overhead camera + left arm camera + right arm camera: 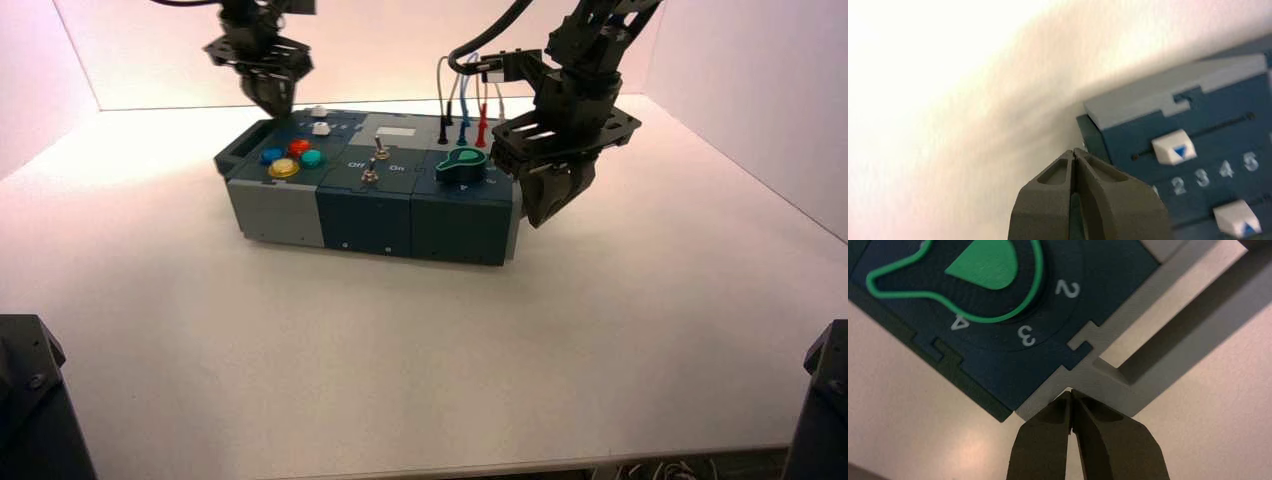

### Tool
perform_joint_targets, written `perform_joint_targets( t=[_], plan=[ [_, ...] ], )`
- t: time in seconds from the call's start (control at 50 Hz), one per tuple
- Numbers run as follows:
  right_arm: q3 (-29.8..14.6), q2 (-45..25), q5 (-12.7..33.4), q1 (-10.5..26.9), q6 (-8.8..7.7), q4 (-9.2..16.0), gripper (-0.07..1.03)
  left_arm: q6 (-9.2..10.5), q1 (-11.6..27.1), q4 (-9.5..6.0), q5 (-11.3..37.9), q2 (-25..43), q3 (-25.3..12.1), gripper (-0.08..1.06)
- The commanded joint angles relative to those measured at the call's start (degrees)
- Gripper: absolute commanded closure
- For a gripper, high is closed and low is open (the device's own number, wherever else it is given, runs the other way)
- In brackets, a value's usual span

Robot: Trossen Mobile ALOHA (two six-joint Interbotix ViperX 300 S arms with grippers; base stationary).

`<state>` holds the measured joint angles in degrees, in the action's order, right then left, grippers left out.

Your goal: Rotate the box counterclockwise.

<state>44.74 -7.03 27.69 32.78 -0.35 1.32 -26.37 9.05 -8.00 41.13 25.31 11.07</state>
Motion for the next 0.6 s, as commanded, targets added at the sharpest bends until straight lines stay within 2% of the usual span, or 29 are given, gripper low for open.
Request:
perform_joint_targets(
  t=[0.02,0.08,0.14,0.16,0.28,0.5,0.52,0.6],
  plan=[
    [-2.7,1.1,-3.6,0.4,-0.18,-0.1,0.98,-0.35,-0.3,-0.26,-0.2,-4.7,4.9,1.0],
    [-3.0,1.1,-4.0,0.4,-0.09,-0.3,0.98,-0.26,-0.8,-0.35,-0.9,-6.0,7.1,1.0],
    [-3.3,1.2,-4.1,0.4,-0.09,-0.4,0.98,-0.26,-0.9,-0.35,-1.0,-6.2,7.5,1.0],
    [-4.0,1.3,-4.4,0.4,-0.09,-0.7,0.98,-0.26,-1.0,-0.35,-1.6,-7.5,9.3,1.0],
    [-6.2,1.1,-5.9,0.4,-0.09,-2.3,0.98,-0.09,-1.0,-0.62,-1.9,-9.1,11.8,1.0],
    [-9.8,-0.3,-7.6,-0.4,-0.18,-3.9,0.98,0.53,-1.0,-0.79,-1.9,-9.9,13.9,1.0],
    [-11.0,-0.6,-8.4,-0.6,-0.18,-4.8,0.98,0.62,-1.0,-0.97,-1.9,-10.3,14.7,1.0],
    [-12.7,-1.1,-9.0,-1.2,-0.09,-5.8,0.98,0.62,-1.0,-0.97,-1.9,-10.6,15.3,1.0]
  ],
)
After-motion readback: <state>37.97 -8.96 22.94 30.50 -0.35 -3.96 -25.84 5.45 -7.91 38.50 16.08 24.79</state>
